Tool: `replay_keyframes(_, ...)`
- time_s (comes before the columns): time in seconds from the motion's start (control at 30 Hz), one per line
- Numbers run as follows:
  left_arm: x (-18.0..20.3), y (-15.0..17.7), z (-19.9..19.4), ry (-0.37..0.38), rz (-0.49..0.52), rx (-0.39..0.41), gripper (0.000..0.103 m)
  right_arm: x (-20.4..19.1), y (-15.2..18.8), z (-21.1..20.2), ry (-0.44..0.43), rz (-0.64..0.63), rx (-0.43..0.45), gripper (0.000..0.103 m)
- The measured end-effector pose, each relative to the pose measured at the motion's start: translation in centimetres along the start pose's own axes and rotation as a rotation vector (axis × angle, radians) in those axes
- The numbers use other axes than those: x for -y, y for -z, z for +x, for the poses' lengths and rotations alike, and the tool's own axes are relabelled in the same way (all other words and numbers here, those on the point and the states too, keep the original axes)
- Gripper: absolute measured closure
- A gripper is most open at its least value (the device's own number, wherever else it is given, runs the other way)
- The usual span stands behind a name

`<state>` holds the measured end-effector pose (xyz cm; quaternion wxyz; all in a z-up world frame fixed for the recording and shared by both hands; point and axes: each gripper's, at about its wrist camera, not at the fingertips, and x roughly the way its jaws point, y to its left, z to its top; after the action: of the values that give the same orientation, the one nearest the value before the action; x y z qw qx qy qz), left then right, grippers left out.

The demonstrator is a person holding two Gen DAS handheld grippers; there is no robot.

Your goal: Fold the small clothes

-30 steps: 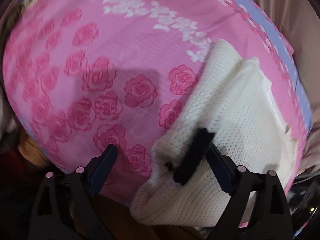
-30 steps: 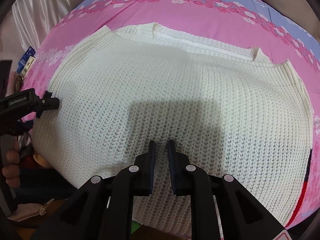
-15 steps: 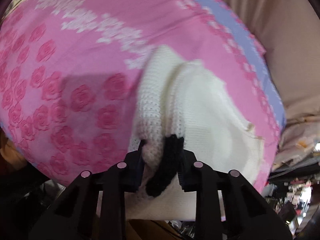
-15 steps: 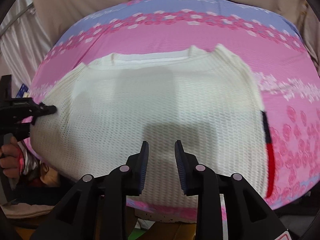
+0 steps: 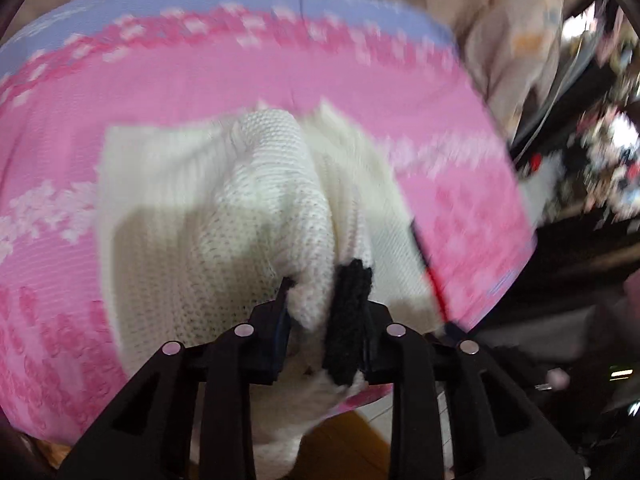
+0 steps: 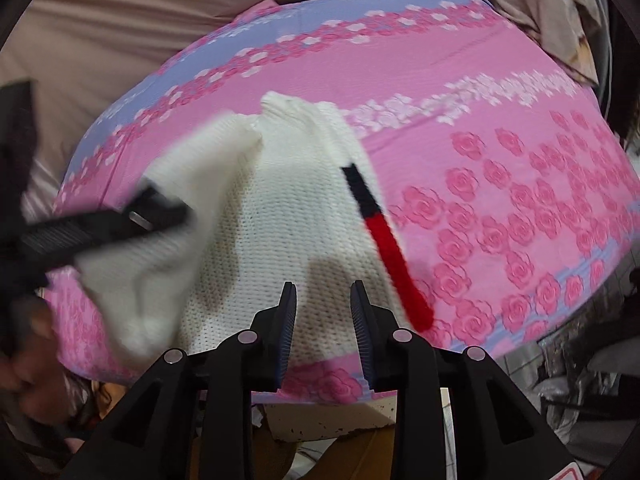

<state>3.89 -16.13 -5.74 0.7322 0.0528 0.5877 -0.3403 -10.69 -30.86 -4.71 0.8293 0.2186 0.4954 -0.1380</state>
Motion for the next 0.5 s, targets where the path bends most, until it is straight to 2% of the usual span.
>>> replay_keyframes(0.03,0.5,0.5,1.7,-0.035,0.027,-0.028,0.069,0.2,0.0,-0.1,0.003,0.010,-0.002,0.074)
replay_keyframes(0.07,0.7,0.6,1.6,-0.047,0.041,-0.009,0.067,0.3,0.1,-0.4,0.008,0.015,0.001,0.074)
replay_keyframes(0.1,1.0,0.9,0.8,-0.047,0.048,0.026,0.061,0.3,0.0,-0.8,0.010,0.012,0.008,0.074)
replay_keyframes(0.17,0.9,1.5,-2.3,-0.003,0.050,0.098,0.035,0.0,-0.1,-1.8,0.002,-0.004,0.032,0.070)
replay_keyframes(0.2,0.9,1.3,-3.4,0.001,0.043,0.128,0.032,-0.2,0.0,-2.2,-0.002,-0.007,0.040,0.064)
replay_keyframes(0.27,-0.8,1.4,-6.7,-0.001,0.012,0.211,0.024,-1.1,-0.2,-3.0,-0.025,-0.013,0.054,0.060)
replay_keyframes(0.33,-3.2,1.5,-8.7,-0.023,-0.053,0.253,0.021,-2.0,-0.9,-3.5,-0.076,-0.003,0.057,0.052)
replay_keyframes(0.4,-6.6,2.5,-9.7,-0.076,-0.155,0.250,0.020,-3.1,-1.4,-3.5,-0.116,0.015,0.060,0.041)
replay_keyframes(0.43,-8.7,3.1,-9.8,-0.110,-0.223,0.232,0.020,-3.7,-1.8,-3.4,-0.134,0.016,0.061,0.038)
replay_keyframes(0.5,-12.0,5.1,-10.3,-0.131,-0.315,0.216,0.020,-4.7,-2.2,-2.7,-0.148,0.003,0.046,0.037)
